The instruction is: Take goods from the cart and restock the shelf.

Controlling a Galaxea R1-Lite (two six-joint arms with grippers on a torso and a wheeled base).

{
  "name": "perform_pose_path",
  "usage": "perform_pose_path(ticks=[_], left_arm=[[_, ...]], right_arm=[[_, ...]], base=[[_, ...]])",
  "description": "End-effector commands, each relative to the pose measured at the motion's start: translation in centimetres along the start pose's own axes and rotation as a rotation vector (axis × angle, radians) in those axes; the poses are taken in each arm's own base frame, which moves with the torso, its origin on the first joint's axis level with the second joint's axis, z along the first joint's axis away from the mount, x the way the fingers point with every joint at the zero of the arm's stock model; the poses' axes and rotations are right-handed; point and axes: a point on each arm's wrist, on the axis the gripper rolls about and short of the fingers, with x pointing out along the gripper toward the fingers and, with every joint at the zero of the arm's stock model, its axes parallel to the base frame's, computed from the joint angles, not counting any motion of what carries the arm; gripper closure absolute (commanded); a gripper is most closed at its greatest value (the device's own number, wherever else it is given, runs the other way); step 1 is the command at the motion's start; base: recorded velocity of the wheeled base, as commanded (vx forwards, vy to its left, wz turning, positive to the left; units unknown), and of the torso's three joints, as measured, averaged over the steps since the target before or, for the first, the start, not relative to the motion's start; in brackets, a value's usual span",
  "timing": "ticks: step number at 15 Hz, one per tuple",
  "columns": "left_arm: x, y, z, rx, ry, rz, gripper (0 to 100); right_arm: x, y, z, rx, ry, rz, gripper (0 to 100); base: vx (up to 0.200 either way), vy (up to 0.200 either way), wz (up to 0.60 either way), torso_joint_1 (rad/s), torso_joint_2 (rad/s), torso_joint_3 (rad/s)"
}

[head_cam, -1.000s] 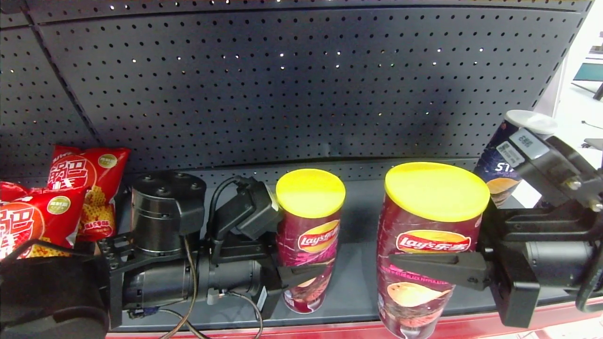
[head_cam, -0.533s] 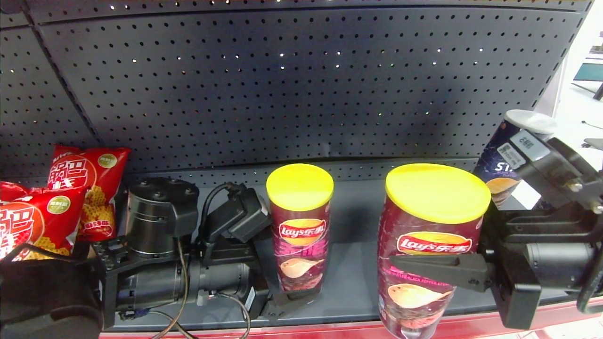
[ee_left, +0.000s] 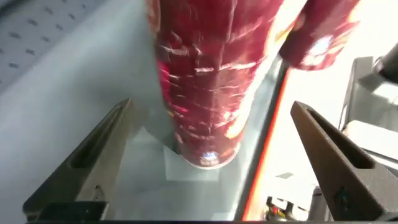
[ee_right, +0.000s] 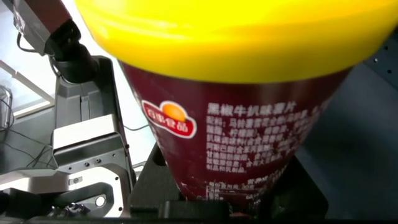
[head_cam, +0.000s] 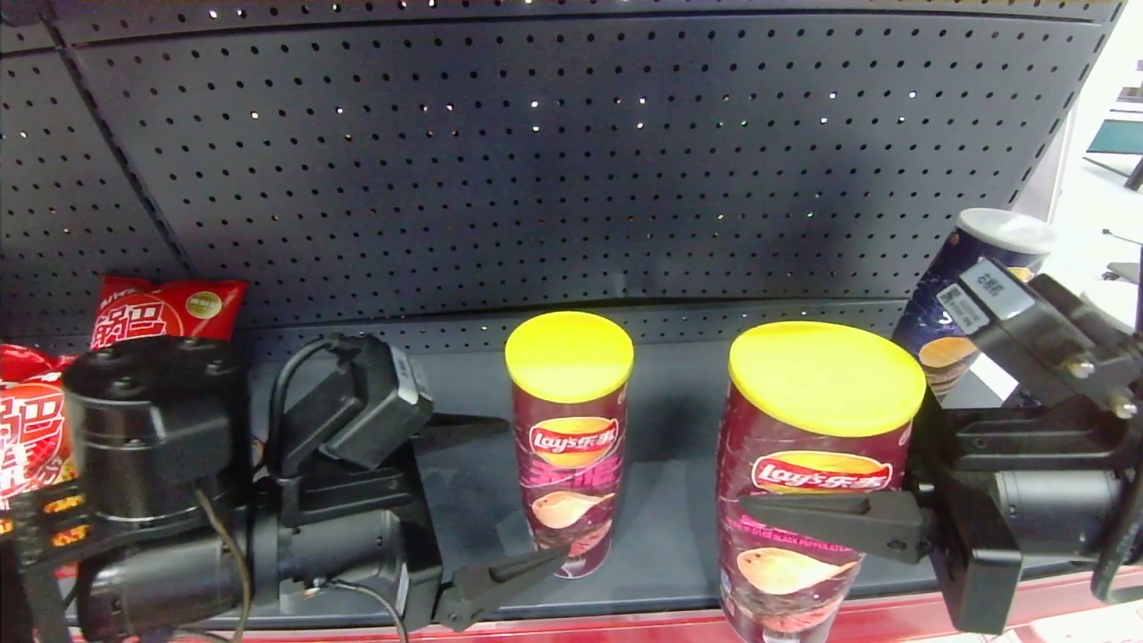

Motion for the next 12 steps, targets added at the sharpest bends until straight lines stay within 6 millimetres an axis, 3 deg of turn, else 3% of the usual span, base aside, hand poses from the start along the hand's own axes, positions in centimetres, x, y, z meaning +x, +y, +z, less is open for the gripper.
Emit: perform_pose_path(ticks=[1,4,7,10,12], left_arm=[[-4.2,-1.3,1.3,0.031,-0.11,0.074,0],[-9.3,-0.8,3.0,0.032,-0.242,0.319,0],[-14.7,-0.2,2.7,0.044,-0.28,0.651,0],[-16.7,-2.7,-1.4,-0.009,-0.259,0.777,0],[-17.1,-4.8,-5.1,-0.048,-0.237,0.843,0]], right_arm=[[-0.1,0.1,-0.3,0.004,0.007,0.002,100],[-0.4,0.3,-1.2,0.018,0.027,-0.004,100],[-0.7,0.0,-0.9,0.017,0.014,-0.022,100],[-0.5,-0.6,0.5,-0.001,-0.017,-0.035,100],[-0.3,-0.9,1.1,-0.011,-0.033,-0.038,100]], base=[[0.0,0.0,0.0,0.0,0.0,0.0],[0.0,0.0,0.0,0.0,0.0,0.0],[0.0,0.0,0.0,0.0,0.0,0.0],[0.0,0.0,0.0,0.0,0.0,0.0],[0.0,0.0,0.0,0.0,0.0,0.0]])
